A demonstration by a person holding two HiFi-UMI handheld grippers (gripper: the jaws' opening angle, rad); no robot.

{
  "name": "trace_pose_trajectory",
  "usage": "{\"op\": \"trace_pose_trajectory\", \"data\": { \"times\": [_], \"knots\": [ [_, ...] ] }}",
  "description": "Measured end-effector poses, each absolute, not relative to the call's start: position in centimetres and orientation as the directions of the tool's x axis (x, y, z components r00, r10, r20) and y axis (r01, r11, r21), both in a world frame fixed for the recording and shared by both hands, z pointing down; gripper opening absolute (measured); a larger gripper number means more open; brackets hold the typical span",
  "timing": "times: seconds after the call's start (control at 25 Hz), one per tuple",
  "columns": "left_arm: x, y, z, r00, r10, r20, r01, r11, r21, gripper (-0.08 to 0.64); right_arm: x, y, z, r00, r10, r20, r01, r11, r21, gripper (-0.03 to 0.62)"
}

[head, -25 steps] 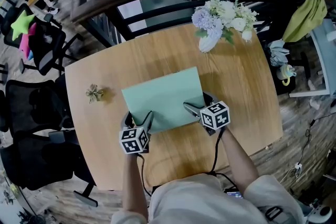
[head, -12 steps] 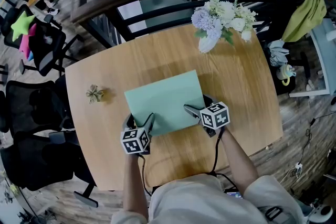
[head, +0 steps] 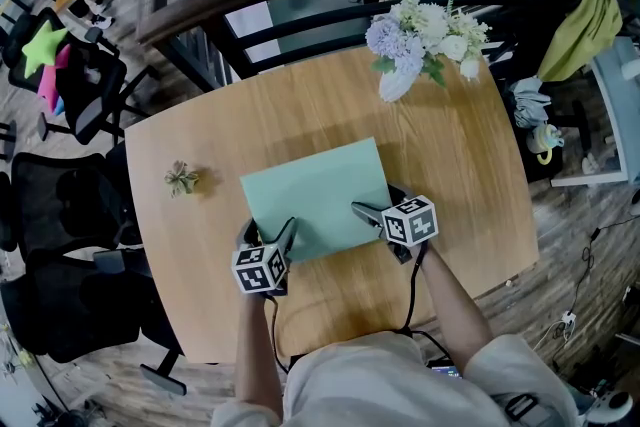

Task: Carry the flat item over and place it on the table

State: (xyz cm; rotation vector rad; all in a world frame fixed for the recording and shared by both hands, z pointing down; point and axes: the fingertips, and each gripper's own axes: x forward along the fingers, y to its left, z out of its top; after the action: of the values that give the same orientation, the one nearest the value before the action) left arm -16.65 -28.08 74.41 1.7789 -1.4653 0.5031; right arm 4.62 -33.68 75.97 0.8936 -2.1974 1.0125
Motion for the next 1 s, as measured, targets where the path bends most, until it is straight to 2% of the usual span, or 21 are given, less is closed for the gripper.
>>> {"op": "trace_pose_trajectory", "data": {
  "times": [1.0],
  "knots": [
    [-16.1,-27.2,75.7,0.280,-0.621,0.732,-0.946,-0.048,0.321,0.422,5.3,-32.3,77.3,-0.599,-0.304,0.740,-0.776,0.446,-0.445,0.413]
  ]
}}
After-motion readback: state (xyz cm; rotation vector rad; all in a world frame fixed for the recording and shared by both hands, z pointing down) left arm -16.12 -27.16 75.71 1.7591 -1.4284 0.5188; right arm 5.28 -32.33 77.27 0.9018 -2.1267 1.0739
